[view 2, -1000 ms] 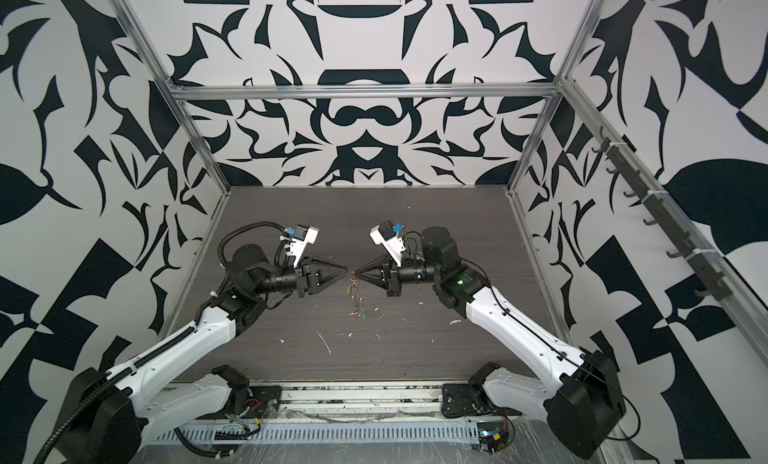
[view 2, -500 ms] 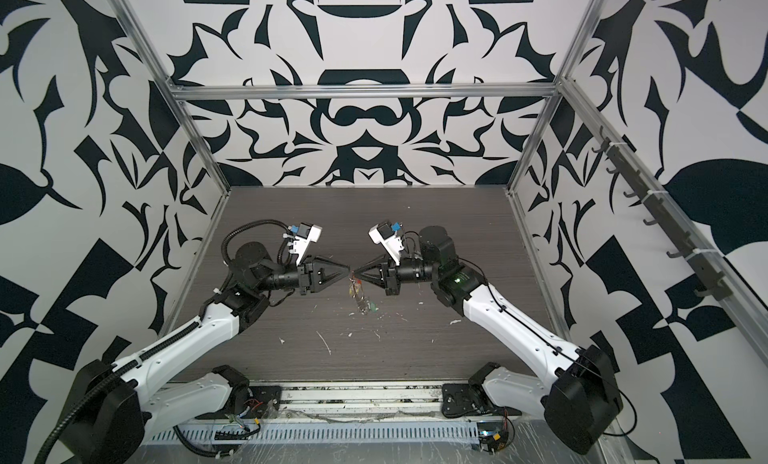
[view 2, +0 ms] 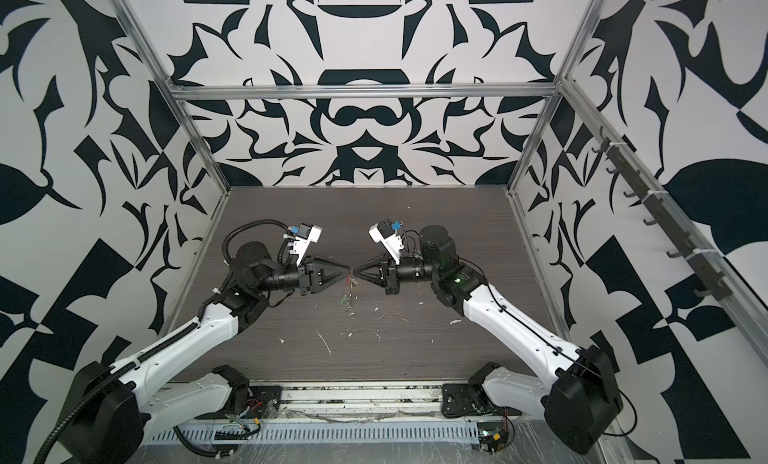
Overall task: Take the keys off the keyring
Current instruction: 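Raise the keyring with the right gripper while the left gripper grasps its rim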
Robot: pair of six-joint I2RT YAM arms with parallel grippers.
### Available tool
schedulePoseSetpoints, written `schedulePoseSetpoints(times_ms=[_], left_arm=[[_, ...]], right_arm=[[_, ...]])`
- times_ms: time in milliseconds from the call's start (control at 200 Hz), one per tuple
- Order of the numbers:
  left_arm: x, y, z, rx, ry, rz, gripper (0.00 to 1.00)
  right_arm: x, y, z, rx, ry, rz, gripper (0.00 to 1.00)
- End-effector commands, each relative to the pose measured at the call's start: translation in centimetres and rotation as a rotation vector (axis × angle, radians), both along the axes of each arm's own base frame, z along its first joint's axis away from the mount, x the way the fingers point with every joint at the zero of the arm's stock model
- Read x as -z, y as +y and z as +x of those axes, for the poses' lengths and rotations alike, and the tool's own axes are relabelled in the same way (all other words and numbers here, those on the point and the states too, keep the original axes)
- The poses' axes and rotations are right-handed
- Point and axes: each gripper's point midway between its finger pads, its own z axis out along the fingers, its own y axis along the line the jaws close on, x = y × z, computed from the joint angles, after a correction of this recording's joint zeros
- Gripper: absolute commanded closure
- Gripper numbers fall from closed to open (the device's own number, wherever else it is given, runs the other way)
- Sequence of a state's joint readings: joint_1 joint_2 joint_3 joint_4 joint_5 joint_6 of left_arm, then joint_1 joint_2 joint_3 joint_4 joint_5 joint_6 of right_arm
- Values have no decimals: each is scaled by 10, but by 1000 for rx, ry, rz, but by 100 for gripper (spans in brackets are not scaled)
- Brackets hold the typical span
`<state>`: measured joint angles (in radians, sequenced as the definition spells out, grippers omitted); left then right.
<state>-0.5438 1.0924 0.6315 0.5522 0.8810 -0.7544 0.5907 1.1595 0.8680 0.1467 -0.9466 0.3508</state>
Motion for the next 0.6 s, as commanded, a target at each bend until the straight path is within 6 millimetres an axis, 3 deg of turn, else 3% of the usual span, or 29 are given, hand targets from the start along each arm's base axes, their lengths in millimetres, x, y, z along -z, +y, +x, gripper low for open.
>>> schedulePoseSetpoints(times_ms=[0, 595], left_arm=[[-20, -1, -5, 17, -61, -28, 64], [-22, -6, -9, 33, -74, -36, 95]], right_arm=[[-41, 1, -3, -14, -107, 84, 100], [-43, 5, 2, 10, -98, 94, 100]])
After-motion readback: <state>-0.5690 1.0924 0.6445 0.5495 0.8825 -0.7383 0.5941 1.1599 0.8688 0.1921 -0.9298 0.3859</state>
